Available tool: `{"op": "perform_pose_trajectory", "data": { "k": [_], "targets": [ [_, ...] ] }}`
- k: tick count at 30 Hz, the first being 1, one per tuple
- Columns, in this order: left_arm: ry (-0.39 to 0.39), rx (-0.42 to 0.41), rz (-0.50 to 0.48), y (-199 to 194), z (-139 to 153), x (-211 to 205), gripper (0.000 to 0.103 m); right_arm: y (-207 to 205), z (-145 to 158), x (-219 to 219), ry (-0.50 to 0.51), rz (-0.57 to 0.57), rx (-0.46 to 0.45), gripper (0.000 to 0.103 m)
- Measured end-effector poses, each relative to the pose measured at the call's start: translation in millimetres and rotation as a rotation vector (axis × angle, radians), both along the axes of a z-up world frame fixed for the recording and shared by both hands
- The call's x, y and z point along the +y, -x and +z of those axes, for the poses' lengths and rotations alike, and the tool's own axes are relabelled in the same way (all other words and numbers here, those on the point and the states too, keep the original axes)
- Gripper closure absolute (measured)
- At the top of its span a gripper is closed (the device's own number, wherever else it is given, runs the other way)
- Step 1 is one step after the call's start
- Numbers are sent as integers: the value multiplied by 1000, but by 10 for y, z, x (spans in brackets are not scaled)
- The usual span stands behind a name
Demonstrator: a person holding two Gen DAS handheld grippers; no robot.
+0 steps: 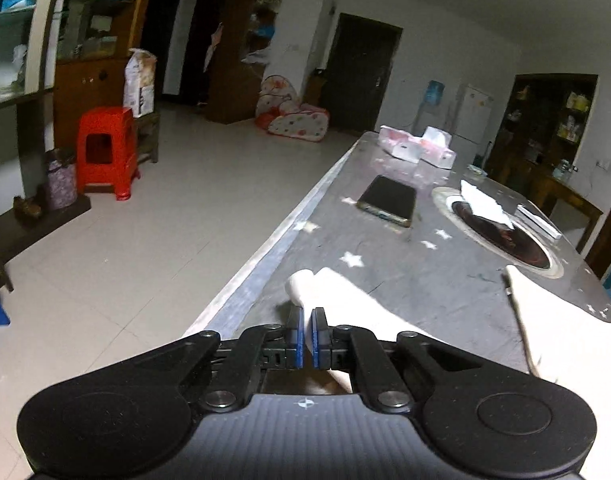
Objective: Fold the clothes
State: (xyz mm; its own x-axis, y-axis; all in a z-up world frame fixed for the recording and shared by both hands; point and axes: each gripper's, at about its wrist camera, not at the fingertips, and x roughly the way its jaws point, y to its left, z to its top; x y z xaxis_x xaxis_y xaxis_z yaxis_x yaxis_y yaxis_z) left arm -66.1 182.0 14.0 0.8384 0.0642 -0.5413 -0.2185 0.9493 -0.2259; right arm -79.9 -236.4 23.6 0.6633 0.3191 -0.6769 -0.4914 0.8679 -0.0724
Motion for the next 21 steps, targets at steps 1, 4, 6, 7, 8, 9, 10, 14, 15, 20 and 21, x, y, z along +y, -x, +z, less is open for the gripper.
{"op": "perform_pose_trajectory", "data": {
  "k": [1, 4, 6, 7, 8, 9, 10, 14, 15, 20, 21],
  "targets": [
    [2, 5, 10, 6, -14, 26, 98, 43, -2, 19, 6, 10, 1, 10],
    [-13, 23, 26, 32, -38, 67, 98, 141, -56, 58, 27, 25, 11, 10],
    [-35, 28, 19, 63, -43, 64, 98, 177, -99, 64, 29, 24, 21, 10],
    [-47, 26, 16, 75, -44, 53, 99, 193, -120, 62, 27, 21, 26, 10],
    [-57, 25, 16, 85, -44, 44, 100, 203, -128, 48, 13, 13, 31, 10],
    [-62, 25, 23, 92, -45, 40, 100, 206, -136, 34, -1, 4, 41, 10],
    [-64, 28, 32, 91, -47, 41, 100, 210, -144, 21, -15, -3, 50, 10],
    [-57, 53, 75, 122, -50, 70, 101, 255, -153, 0, -20, 9, 50, 10],
    [-60, 55, 77, 146, -47, 72, 101, 261, -154, -9, -21, 10, 52, 9],
    [-74, 63, 90, 270, -35, 84, 101, 326, -161, -62, -40, 2, 46, 9],
    [-76, 65, 90, 289, -32, 84, 101, 346, -155, -82, -48, -11, 46, 10]
  ]
}}
